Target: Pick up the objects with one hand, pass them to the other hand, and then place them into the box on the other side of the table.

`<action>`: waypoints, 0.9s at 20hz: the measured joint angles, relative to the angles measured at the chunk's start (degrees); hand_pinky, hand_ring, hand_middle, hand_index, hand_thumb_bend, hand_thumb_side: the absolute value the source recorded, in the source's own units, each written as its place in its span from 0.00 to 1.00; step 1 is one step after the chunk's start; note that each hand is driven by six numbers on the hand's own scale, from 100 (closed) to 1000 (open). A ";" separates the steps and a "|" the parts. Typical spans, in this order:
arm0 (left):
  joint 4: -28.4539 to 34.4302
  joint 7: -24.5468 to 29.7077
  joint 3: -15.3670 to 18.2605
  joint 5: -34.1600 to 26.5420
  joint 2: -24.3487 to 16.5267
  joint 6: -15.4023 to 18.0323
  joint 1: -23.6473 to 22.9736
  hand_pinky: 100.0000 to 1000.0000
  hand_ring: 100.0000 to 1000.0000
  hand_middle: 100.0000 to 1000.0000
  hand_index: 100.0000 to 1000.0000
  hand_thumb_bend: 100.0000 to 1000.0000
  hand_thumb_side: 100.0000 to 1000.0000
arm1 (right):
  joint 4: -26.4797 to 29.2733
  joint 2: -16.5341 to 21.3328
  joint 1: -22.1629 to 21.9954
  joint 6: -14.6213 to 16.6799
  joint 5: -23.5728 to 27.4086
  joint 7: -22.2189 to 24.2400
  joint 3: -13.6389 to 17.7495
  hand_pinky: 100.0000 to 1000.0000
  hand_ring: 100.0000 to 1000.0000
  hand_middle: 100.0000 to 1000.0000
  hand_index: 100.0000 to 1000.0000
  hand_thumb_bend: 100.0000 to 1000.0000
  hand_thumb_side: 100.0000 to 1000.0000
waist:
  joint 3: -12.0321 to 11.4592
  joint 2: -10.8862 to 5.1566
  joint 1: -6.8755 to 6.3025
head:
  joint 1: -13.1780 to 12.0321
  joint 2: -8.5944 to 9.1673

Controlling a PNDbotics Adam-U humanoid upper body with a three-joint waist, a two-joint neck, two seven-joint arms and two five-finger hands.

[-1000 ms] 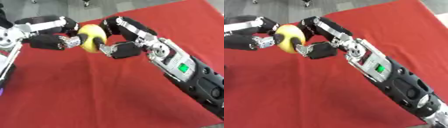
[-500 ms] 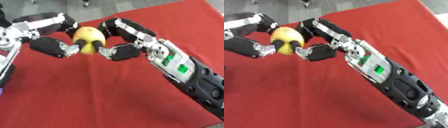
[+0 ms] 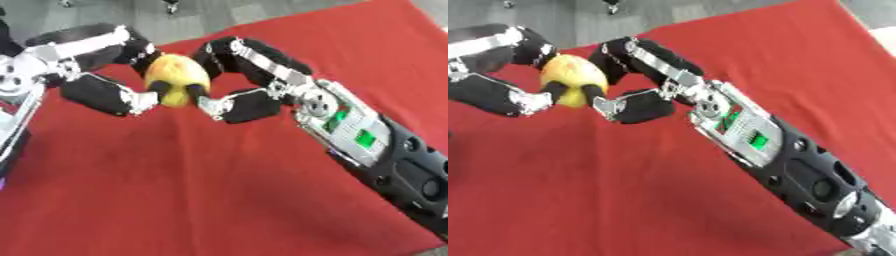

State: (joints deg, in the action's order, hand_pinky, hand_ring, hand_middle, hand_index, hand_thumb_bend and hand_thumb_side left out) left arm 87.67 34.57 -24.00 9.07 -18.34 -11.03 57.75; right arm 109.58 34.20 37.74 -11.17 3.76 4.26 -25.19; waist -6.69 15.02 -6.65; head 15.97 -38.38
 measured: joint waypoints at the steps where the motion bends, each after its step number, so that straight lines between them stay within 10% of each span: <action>1: 0.10 -0.35 0.06 -0.20 -0.02 -0.05 -0.23 0.68 0.55 0.39 0.44 0.00 0.11 | 0.12 0.09 -0.01 0.02 0.05 -0.14 0.00 0.65 0.59 0.42 0.62 0.00 0.07 | 0.00 0.00 0.00 | -0.13 0.09; 18: 1.65 -3.24 1.76 -12.77 -2.09 -1.21 -4.04 0.67 0.56 0.43 0.53 0.00 0.07 | 1.20 1.41 -0.44 0.28 -0.55 1.23 -0.72 0.68 0.65 0.49 0.71 0.00 0.11 | 0.53 0.00 0.00 | -1.04 1.03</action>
State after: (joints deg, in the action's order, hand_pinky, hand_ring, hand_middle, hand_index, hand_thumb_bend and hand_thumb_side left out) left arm 89.32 31.33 -22.24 -3.70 -20.44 -12.24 53.71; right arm 110.78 35.61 37.30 -10.89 3.21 5.49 -25.91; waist -6.16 15.02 -6.65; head 14.93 -37.35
